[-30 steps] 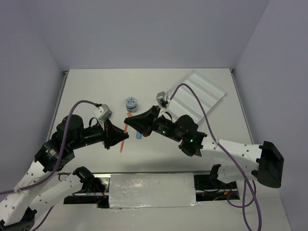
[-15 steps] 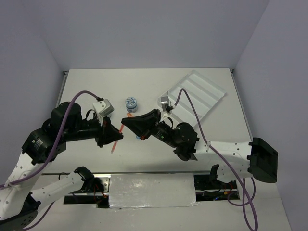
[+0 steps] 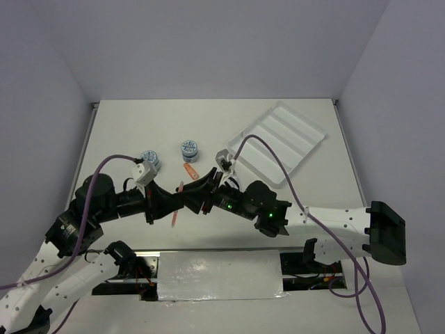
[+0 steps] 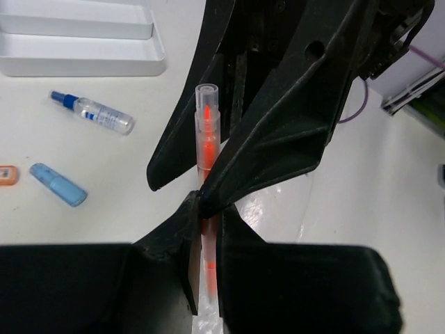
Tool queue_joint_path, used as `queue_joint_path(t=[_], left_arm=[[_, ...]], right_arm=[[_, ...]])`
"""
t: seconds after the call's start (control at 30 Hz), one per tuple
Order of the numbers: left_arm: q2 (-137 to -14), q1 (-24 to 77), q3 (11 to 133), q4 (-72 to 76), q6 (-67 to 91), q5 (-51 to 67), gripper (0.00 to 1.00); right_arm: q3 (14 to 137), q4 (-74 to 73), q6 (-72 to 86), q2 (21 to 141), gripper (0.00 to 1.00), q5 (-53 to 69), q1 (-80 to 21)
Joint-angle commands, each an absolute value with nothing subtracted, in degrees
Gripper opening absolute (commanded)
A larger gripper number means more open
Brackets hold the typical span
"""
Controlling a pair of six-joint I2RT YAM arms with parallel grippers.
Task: Sort the stationery into containers
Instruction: Close the pen cap on the pen, then place the pen in the storage box.
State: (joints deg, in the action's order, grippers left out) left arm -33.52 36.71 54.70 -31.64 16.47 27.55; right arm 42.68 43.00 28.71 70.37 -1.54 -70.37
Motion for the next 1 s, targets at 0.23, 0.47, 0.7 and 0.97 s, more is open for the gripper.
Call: queue_joint_path(t=[0.23, 0.47, 0.7, 0.97], left_arm=[[-26.7, 37.2, 49.8, -7.0, 26.1, 33.4, 0.0], [-26.4, 37.2, 51.1, -14.4, 26.0, 19.9, 0.99], [-32.0, 37.2, 52.2, -37.0, 28.1, -7.9, 0.99], [-30.5, 38.0, 49.0, -35.6, 30.2, -10.6, 0.99]], right_arm=[[47.9, 28.6, 25.4, 72.3, 0.09, -2.2, -71.0], [50.0, 23.7, 23.7, 72.7, 0.0, -3.2, -67.7], [48.9, 12.6, 18.0, 70.0, 0.0, 2.3, -47.3], [63.6, -9.9, -3.5, 84.3, 0.0, -16.1, -33.1]])
